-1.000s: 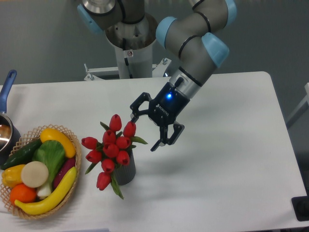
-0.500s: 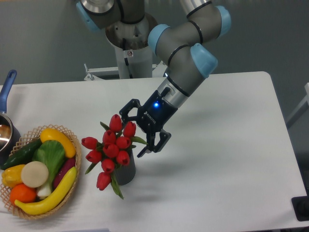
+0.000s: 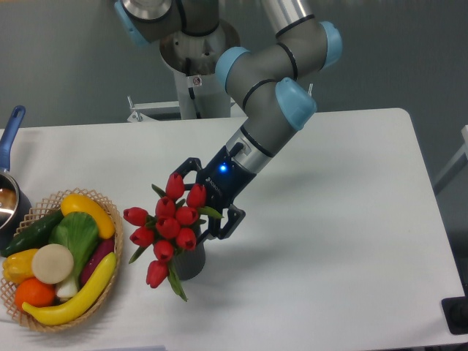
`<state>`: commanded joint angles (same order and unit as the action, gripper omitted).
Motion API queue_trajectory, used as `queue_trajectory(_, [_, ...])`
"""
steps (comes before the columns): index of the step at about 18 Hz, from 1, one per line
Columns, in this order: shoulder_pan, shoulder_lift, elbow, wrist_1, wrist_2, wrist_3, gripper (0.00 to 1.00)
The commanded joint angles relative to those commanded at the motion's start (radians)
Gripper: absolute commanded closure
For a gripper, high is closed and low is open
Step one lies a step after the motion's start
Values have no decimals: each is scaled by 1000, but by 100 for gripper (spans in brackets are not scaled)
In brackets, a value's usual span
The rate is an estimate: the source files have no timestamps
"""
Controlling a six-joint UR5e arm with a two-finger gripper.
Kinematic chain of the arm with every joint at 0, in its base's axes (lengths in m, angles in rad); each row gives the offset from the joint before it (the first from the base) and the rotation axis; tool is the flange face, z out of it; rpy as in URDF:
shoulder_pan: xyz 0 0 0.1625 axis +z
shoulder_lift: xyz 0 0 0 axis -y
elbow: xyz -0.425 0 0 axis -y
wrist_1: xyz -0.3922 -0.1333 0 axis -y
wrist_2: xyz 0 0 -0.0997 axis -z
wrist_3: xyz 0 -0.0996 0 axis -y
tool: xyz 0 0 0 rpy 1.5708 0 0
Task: Pick up the flowers from the vase
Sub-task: 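Lower the gripper around the tulip stems above the vase rim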
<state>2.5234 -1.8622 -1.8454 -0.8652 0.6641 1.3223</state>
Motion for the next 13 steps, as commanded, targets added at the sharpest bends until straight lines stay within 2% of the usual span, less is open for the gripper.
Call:
queue_trajectory(7, [-12,-8,3,2,6,-15,0])
queue_trajectory(13, [-12,-6,3,18,-1,-18,4])
